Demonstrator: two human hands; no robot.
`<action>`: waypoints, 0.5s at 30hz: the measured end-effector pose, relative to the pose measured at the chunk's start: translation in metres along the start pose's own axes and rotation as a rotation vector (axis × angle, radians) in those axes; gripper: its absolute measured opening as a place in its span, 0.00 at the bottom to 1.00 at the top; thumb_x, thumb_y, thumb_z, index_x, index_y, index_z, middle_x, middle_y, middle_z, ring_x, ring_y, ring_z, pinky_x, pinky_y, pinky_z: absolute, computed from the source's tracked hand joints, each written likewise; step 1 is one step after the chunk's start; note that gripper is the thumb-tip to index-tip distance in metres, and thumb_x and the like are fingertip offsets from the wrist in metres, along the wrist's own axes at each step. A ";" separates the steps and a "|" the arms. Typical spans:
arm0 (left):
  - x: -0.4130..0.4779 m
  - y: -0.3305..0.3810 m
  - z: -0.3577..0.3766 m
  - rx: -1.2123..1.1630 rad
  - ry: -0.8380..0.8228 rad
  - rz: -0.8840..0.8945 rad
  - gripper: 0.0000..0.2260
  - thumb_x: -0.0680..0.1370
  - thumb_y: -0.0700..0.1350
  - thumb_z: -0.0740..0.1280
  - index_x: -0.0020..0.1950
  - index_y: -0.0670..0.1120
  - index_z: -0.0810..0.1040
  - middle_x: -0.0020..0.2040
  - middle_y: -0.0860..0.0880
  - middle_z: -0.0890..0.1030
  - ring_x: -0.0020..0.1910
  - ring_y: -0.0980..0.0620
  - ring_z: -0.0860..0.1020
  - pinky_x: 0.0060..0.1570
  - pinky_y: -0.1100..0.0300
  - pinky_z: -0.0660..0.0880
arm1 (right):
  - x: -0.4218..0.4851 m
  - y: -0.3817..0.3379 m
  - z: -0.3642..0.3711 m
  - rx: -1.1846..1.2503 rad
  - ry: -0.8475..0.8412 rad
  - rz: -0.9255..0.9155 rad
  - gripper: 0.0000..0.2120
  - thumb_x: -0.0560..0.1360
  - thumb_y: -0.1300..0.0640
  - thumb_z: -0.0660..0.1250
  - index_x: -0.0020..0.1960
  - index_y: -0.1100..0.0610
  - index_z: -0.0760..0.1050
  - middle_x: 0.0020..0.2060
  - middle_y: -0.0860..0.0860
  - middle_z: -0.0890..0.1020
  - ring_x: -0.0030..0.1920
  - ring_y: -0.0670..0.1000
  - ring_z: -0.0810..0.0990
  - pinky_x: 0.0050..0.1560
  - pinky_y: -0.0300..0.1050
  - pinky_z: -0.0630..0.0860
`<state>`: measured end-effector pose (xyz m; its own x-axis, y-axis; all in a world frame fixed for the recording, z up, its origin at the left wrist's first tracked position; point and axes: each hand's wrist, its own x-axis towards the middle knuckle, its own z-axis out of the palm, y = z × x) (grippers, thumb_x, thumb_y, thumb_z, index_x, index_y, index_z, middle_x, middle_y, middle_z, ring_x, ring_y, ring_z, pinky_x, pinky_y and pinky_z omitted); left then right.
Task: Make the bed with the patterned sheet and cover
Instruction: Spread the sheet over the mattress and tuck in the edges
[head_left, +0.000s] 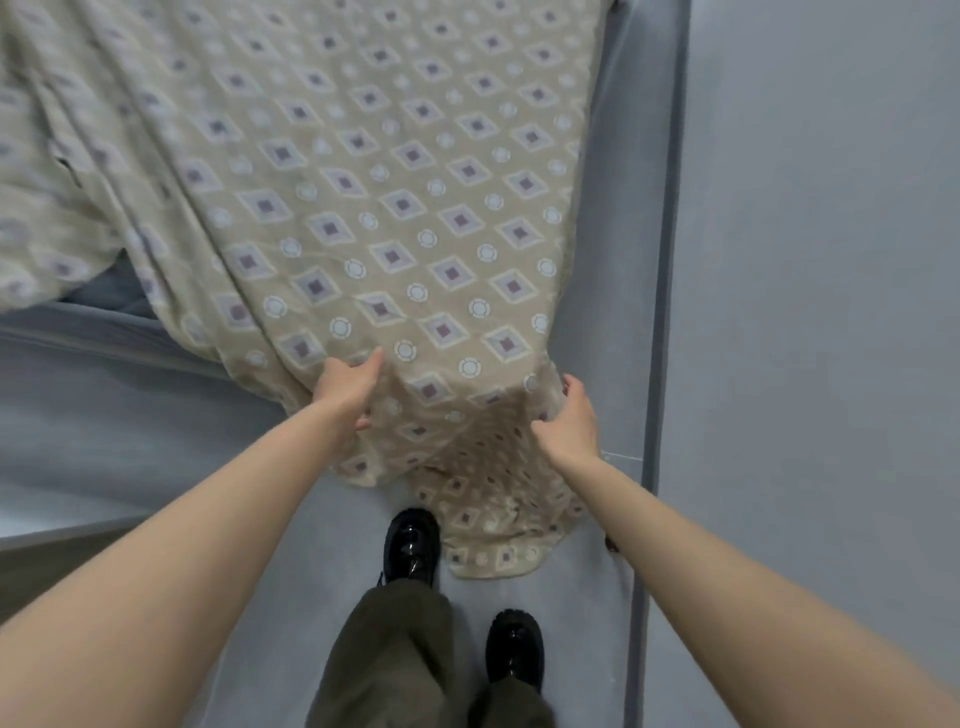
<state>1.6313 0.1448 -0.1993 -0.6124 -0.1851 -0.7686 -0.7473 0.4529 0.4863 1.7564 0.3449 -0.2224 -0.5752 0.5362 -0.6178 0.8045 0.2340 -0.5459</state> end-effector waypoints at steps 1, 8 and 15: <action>0.007 0.009 -0.001 -0.047 0.015 -0.030 0.30 0.76 0.59 0.64 0.70 0.41 0.65 0.66 0.45 0.71 0.59 0.42 0.75 0.42 0.51 0.77 | 0.006 -0.008 0.001 -0.030 -0.027 0.003 0.34 0.73 0.65 0.66 0.75 0.54 0.55 0.69 0.53 0.69 0.65 0.58 0.71 0.62 0.53 0.72; 0.056 0.013 -0.019 0.226 0.257 0.054 0.34 0.62 0.64 0.70 0.57 0.40 0.77 0.52 0.41 0.82 0.47 0.39 0.82 0.44 0.47 0.81 | 0.027 -0.028 0.015 -0.390 0.014 0.031 0.10 0.75 0.58 0.65 0.53 0.62 0.74 0.52 0.59 0.80 0.53 0.61 0.78 0.51 0.51 0.76; 0.034 0.033 -0.022 0.691 0.306 0.189 0.12 0.77 0.50 0.67 0.53 0.43 0.81 0.54 0.40 0.81 0.56 0.40 0.78 0.53 0.51 0.73 | 0.015 -0.035 0.015 -0.351 0.070 0.156 0.05 0.74 0.58 0.64 0.48 0.56 0.78 0.48 0.56 0.82 0.50 0.60 0.79 0.45 0.46 0.72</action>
<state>1.5797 0.1345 -0.2004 -0.8322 -0.2378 -0.5009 -0.3544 0.9229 0.1507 1.7180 0.3330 -0.2209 -0.4401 0.6382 -0.6317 0.8903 0.4019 -0.2142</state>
